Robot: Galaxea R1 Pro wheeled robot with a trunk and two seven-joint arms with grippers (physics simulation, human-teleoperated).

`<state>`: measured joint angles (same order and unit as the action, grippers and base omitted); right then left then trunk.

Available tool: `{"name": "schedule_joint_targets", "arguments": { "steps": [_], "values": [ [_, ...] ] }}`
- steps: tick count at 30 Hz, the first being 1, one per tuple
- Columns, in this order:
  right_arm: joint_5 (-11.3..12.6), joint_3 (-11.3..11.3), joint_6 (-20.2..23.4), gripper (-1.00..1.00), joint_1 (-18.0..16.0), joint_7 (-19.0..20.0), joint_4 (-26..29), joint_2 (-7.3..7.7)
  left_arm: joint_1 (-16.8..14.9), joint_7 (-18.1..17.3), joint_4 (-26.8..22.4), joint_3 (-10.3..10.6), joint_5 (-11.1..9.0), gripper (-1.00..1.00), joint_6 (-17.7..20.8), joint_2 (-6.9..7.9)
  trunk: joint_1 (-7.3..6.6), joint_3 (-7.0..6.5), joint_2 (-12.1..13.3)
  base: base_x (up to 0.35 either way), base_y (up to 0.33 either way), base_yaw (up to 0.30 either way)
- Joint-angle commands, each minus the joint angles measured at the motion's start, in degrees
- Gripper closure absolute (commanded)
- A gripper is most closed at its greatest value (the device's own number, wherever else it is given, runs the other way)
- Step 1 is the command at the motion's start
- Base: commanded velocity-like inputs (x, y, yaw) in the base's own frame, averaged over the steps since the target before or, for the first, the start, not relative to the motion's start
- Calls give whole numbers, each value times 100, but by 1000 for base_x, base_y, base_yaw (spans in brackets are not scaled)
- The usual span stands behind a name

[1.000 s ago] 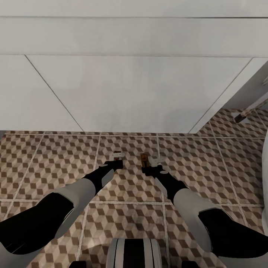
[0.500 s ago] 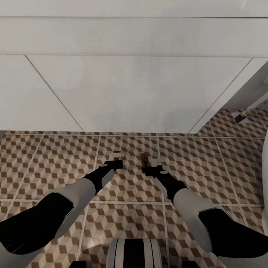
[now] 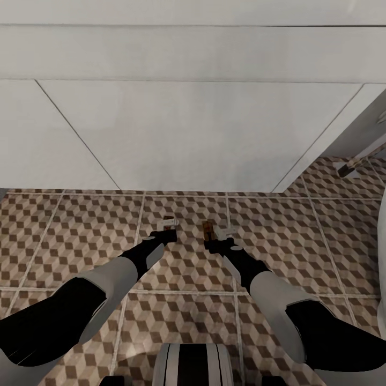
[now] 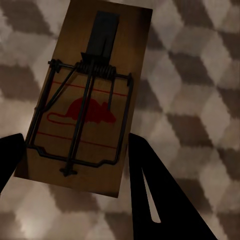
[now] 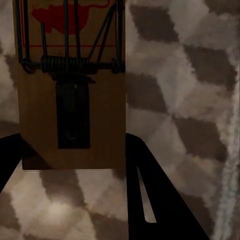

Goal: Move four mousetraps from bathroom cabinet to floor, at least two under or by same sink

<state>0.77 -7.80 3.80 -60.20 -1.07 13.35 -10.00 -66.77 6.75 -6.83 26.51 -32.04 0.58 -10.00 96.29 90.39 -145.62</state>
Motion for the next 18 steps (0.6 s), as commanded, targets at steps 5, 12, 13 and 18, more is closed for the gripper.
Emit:
{"name": "schedule_joint_targets", "arguments": {
  "steps": [5,12,13,18],
  "values": [
    [20,-20,33,100,0,-16,10,0,-2,11,-3,41,-30,100,1,0,0,3,-1,161,0,0],
    [20,-20,33,100,0,-16,10,0,-2,11,-2,39,-30,100,-4,0,0,3,-1,141,0,0],
    [20,-20,33,100,0,-16,10,0,-2,12,-2,39,-30,100,-4,0,0,3,-1,42,0,0],
    [20,-20,33,100,0,-16,10,0,-2,15,-1,39,-30,100,-5,0,0,3,-1,21,0,0]
  ]
}}
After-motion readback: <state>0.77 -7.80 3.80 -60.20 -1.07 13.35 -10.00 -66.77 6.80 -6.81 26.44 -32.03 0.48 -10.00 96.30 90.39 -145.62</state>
